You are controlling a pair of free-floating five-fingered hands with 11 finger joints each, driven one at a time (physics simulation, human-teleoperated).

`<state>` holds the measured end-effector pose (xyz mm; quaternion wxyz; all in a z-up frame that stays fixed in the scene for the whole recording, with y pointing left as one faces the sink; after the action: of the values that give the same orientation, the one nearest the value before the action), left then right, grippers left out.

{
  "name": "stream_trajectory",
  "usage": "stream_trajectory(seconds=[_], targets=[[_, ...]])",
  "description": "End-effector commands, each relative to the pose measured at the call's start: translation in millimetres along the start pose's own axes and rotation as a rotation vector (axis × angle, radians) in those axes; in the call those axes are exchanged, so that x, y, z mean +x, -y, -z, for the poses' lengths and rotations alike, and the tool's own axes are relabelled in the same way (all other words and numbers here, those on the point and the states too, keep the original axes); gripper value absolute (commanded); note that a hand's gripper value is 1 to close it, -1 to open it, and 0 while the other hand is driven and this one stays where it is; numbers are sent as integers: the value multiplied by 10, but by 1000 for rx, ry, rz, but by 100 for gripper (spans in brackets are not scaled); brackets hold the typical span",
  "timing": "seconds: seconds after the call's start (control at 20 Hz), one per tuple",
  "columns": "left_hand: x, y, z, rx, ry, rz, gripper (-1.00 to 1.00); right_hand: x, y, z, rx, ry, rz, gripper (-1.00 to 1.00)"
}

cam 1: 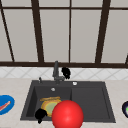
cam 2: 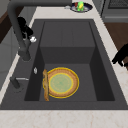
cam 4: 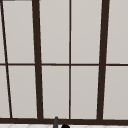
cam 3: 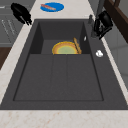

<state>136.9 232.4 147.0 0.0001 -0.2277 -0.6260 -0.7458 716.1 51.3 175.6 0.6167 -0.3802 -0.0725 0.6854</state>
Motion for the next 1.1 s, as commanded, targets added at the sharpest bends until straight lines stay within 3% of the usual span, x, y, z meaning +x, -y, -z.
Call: stream_trajectory(seconds=[0.0, 0.8, 1.05], targets=[[0, 0, 0, 0, 0, 0, 0, 95, 196, -82, -18, 17, -35, 100], [0, 0, 0, 0, 0, 0, 0, 464, 209, -90, -27, -253, -161, 100], [0, 0, 0, 0, 0, 0, 0, 457, 209, -96, -29, -260, -169, 100]])
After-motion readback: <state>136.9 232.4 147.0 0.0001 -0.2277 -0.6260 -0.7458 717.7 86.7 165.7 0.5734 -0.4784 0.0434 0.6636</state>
